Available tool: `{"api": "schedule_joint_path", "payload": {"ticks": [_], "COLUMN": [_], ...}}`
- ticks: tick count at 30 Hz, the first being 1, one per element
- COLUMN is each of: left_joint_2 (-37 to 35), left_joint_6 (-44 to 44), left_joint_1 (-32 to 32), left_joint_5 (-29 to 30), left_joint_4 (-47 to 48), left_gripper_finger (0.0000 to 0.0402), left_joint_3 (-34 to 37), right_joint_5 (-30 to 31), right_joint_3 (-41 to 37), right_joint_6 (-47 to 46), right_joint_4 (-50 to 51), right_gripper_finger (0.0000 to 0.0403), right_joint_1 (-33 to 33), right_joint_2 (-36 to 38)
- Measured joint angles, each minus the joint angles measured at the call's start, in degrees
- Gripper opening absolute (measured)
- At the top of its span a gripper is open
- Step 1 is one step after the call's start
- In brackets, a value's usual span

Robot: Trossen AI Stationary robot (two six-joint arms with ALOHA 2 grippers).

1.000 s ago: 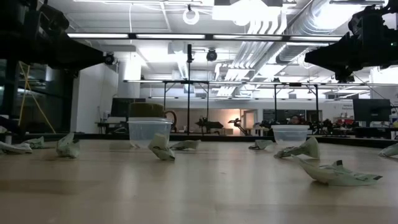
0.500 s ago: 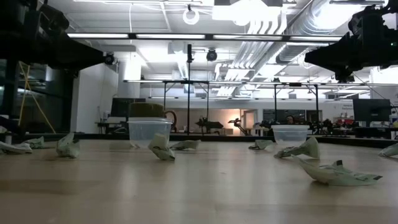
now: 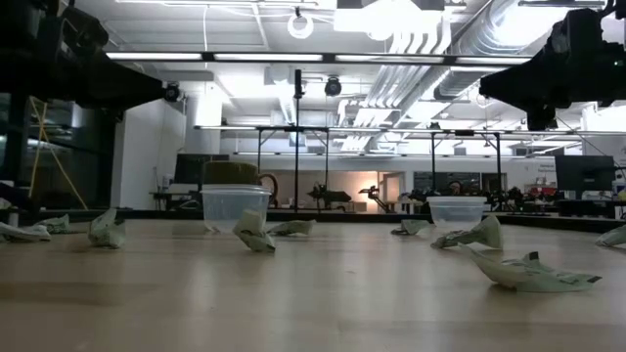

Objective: Pick and place Stevia / Truvia into bins
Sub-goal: Put the white stevia packet into the right transparent container

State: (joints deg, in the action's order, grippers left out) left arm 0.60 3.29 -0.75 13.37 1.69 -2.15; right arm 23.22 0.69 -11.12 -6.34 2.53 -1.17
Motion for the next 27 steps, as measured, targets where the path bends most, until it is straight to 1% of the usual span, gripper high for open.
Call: {"api": "schedule_joint_path", "payload": {"ticks": [4, 7, 10, 13, 15, 17, 21, 23, 26, 27], "left_joint_2": [0.02, 0.02, 0.01, 0.00, 0.00, 0.00, 0.00, 0.00, 0.00, 0.00], "left_joint_6": [-0.02, 0.00, 0.00, 0.00, 0.02, 0.00, 0.00, 0.00, 0.00, 0.00], "left_joint_1": [0.00, 0.00, 0.00, 0.00, 0.00, 0.00, 0.00, 0.00, 0.00, 0.00], "left_joint_5": [1.53, 1.88, 1.40, 1.31, 1.31, 1.31, 1.31, 1.31, 1.37, 1.63], "left_joint_4": [-0.10, -0.15, -0.15, -0.42, -0.71, -0.68, -0.71, -0.70, -1.50, -1.95], "left_gripper_finger": [0.0145, 0.0145, 0.0145, 0.0145, 0.0145, 0.0145, 0.0145, 0.0145, 0.0145, 0.0145], "left_joint_3": [0.00, 0.00, -0.01, -0.02, 0.00, 0.00, -0.01, 0.00, 0.00, 0.00], "right_joint_5": [3.01, 3.33, 2.61, -0.55, -3.82, -6.09, -5.95, -5.25, -6.13, -6.64], "right_joint_3": [0.00, -0.01, -0.02, -0.02, 0.00, 0.00, -0.02, -0.02, 0.06, 0.58], "right_joint_6": [7.24, 10.50, 12.20, 13.37, 14.37, 16.20, 20.68, 22.80, 23.15, 22.99], "right_joint_4": [-1.72, -0.74, -1.85, -6.55, -9.76, -11.13, -11.45, -14.60, -19.51, -19.13], "right_gripper_finger": [0.0071, 0.0071, 0.0071, 0.0079, 0.0097, 0.0124, 0.0190, 0.0222, 0.0255, 0.0261], "right_joint_1": [0.00, 0.00, 0.00, -0.02, 0.00, 0.31, 1.00, 1.03, 1.03, 1.03], "right_joint_2": [0.04, -0.11, -0.11, -0.73, -2.33, -4.75, -10.54, -13.53, -17.74, -19.15]}}
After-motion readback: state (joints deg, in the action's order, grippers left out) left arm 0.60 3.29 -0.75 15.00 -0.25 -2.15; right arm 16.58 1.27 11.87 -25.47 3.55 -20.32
